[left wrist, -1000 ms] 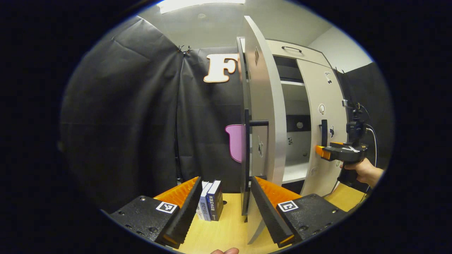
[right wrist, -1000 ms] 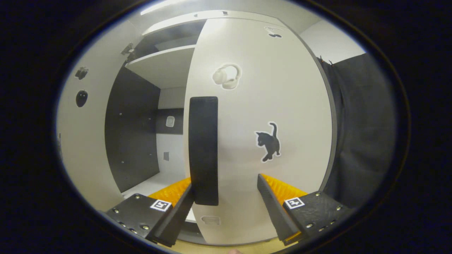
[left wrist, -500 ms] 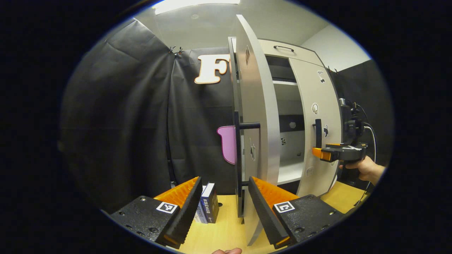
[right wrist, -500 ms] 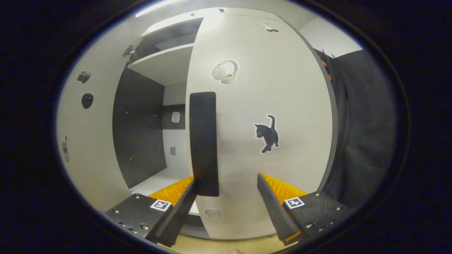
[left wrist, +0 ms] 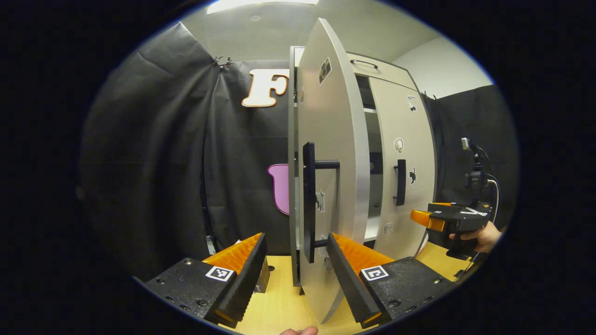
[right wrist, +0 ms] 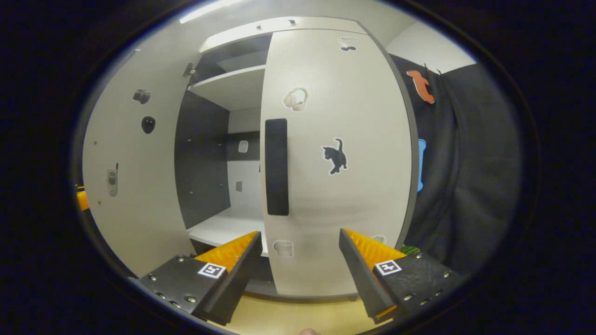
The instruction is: Grasp the bottle in the cabinet with the left hand and place it on the coaster, then close the right door with the right hand and the left door with the left hand.
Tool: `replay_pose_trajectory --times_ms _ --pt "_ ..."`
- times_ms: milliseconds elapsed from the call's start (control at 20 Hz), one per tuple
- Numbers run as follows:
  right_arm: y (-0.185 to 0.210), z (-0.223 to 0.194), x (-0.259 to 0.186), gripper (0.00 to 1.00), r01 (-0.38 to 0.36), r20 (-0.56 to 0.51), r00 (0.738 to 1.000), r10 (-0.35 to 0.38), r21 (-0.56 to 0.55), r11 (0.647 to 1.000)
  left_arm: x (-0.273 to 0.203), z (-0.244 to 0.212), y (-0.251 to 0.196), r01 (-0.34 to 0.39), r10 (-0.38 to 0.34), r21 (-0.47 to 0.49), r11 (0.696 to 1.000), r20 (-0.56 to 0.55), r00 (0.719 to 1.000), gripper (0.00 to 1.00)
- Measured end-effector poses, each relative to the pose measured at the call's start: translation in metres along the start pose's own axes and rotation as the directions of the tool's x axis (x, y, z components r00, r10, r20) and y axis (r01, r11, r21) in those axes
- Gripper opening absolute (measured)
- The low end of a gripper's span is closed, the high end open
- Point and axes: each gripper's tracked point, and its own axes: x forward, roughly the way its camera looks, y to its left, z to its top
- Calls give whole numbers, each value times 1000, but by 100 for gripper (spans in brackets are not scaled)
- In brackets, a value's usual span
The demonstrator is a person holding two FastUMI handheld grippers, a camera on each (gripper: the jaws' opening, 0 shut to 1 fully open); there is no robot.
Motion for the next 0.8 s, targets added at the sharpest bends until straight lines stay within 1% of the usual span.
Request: replay_pose_trajectory --times_ms 50,100,200,250,300,400,550,650,800 --pt "-3 -1 -6 100 -2 -1 1000 2 5 1000 3 0 -6 10 -10 -2 1000 -1 1000 84" --pt "-5 -1 -12 100 -2 -3 1000 2 14 1000 5 -1 -13 21 -21 -7 1000 -3 1000 83" --pt "-9 -1 -22 100 -10 -7 1000 10 37 999 10 -2 -24 36 -37 -15 999 -10 999 84" --pt "-12 0 -26 98 -11 -6 1000 12 47 999 12 -5 -27 38 -38 -7 999 -19 999 84" --pt "-15 1 -29 100 -12 -6 1000 13 54 998 13 -2 -31 43 -43 -8 999 -3 999 84" --pt "-24 5 -33 100 -7 -3 1000 8 64 998 15 -2 -33 41 -41 1 999 4 999 84" --pt "-31 6 -34 100 -9 -8 1000 9 97 995 17 -3 -37 42 -42 -13 999 5 999 84" --pt "-30 2 -34 100 -14 -17 1000 16 109 994 20 -4 -44 52 -52 -18 999 1 999 84" --pt "-27 -6 -36 100 -31 -38 999 35 106 994 26 -3 -56 57 -57 6 998 2 998 84"
